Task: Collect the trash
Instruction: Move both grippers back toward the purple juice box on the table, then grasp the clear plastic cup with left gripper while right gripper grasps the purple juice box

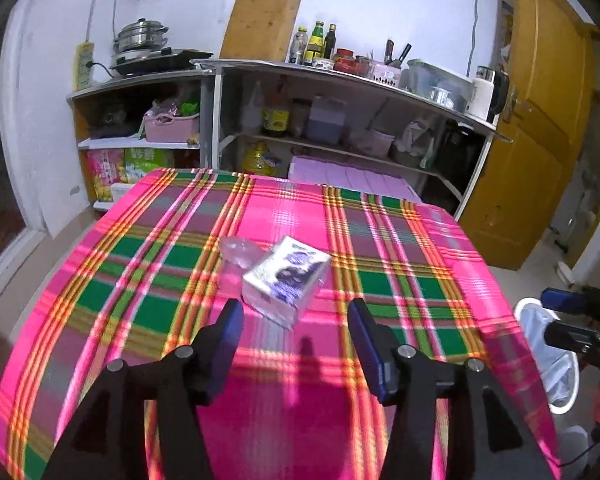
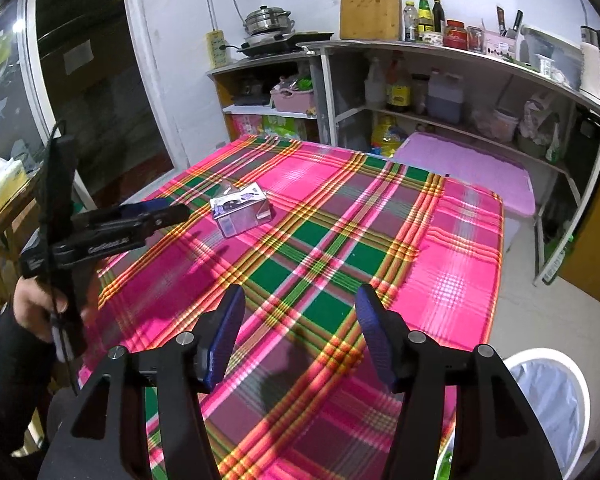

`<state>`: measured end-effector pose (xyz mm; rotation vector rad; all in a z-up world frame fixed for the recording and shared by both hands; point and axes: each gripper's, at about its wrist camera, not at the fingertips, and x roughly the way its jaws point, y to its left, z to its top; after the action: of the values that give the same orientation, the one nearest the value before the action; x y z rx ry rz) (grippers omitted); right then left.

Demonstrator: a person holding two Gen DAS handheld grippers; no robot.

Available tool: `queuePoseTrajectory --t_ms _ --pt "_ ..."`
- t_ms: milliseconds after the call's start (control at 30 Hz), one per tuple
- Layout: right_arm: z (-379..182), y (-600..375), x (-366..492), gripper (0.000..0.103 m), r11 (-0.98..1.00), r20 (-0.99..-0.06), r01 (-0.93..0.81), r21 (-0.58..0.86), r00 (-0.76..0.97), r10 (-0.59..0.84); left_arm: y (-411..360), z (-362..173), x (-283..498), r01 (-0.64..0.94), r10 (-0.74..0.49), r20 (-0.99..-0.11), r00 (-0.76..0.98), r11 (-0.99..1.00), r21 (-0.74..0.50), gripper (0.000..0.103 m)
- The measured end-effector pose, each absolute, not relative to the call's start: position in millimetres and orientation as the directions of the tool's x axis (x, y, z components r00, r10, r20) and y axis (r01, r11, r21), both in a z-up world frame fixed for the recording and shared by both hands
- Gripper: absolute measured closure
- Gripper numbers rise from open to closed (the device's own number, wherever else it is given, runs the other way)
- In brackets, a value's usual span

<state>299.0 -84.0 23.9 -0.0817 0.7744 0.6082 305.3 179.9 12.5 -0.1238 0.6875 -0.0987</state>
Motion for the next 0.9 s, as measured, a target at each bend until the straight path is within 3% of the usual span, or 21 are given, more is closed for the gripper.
queuePoseTrajectory --t_ms 367,900 --pt "9.7 -64.2 321.2 0.045 0.818 -0.703 -0.557 0.145 0.524 0.481 229.5 -4.9 367.4 -0.077 -0.043 -0.658 0.752 0.985 -0.153 0.049" --pt "4.9 -72.0 330.9 0.045 0.831 -0.703 -0.529 0.168 0.526 0.478 212.9 -37.6 411.3 0.048 -0.162 -0.727 0.667 0.983 -0.175 0.049"
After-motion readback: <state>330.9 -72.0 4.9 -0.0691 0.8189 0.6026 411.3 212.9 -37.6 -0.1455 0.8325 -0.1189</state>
